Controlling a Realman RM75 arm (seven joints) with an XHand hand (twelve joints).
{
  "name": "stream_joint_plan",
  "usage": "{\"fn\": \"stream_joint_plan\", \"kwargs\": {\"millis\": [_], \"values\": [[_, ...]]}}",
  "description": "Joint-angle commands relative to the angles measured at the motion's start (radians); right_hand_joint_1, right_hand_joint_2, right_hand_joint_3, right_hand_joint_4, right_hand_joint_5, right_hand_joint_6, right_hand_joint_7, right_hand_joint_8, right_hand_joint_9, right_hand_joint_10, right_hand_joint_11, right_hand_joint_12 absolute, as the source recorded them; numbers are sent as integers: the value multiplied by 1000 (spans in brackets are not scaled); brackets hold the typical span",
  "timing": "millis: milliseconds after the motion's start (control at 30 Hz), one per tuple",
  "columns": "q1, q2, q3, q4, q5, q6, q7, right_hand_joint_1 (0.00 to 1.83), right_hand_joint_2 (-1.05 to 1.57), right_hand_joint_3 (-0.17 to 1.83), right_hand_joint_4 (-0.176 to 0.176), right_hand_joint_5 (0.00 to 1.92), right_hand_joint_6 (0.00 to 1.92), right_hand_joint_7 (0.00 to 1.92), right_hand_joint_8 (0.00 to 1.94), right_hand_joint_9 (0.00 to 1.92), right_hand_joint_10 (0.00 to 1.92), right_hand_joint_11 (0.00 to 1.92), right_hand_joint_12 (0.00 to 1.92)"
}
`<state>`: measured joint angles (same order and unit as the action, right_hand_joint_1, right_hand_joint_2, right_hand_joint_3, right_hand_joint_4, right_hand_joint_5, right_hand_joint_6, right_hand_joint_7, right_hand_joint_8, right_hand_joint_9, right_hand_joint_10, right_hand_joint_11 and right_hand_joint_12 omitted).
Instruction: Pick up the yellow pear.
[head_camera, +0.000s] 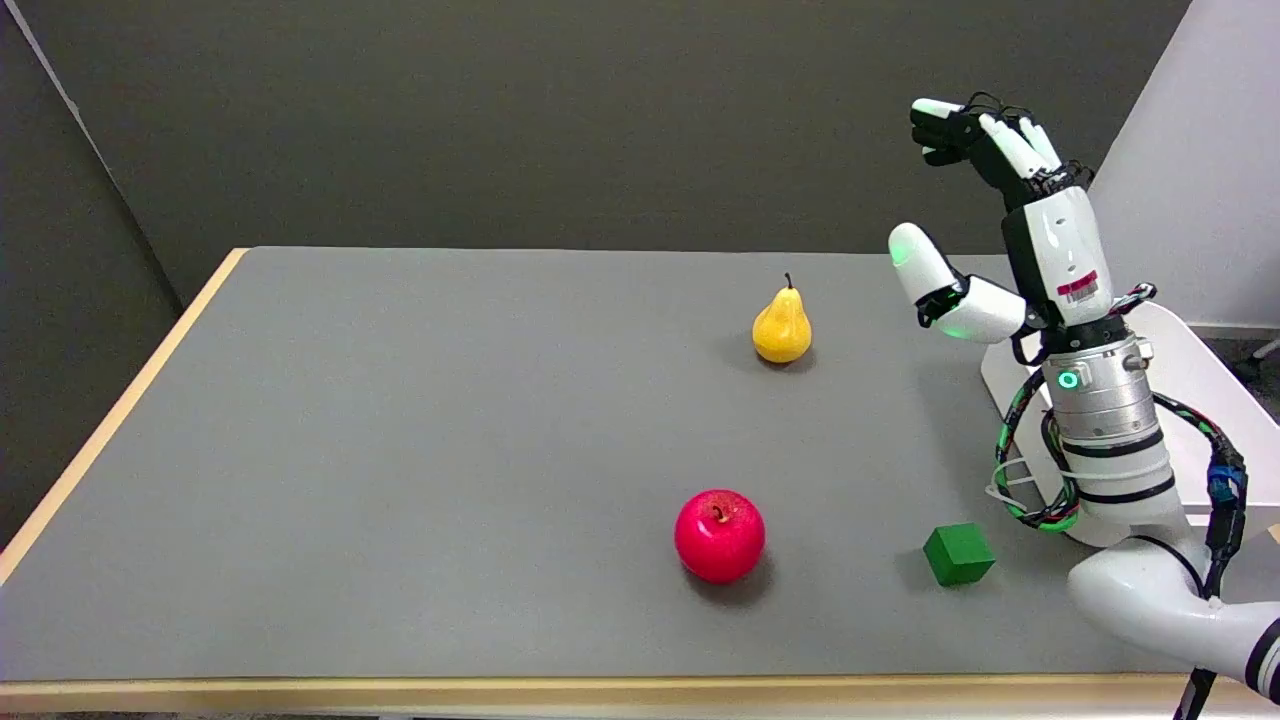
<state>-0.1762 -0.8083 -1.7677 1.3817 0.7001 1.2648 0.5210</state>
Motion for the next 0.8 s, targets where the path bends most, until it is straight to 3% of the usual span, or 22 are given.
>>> {"fn": "stream_joint_plan", "kwargs": {"millis": [33, 400, 633, 700, 800], "values": [[-22, -7, 6, 12, -1, 11, 0, 392, 765, 839, 34, 302, 541, 485, 532, 422, 1036, 201, 1364], [-10, 2, 24, 14, 0, -60, -8, 394, 764, 840, 33, 303, 542, 486, 533, 421, 1036, 202, 1364], [60, -16, 93, -27, 26, -323, -1, 347, 695, 959, 28, 278, 549, 436, 528, 388, 941, 152, 1302], [85, -22, 103, -41, 75, -425, -1, 372, 715, 854, 5, 261, 481, 371, 433, 284, 902, 86, 1254], [120, -22, 105, -70, 150, -551, -1, 304, 646, 948, -31, 208, 448, 243, 383, 161, 784, 31, 1152]]}}
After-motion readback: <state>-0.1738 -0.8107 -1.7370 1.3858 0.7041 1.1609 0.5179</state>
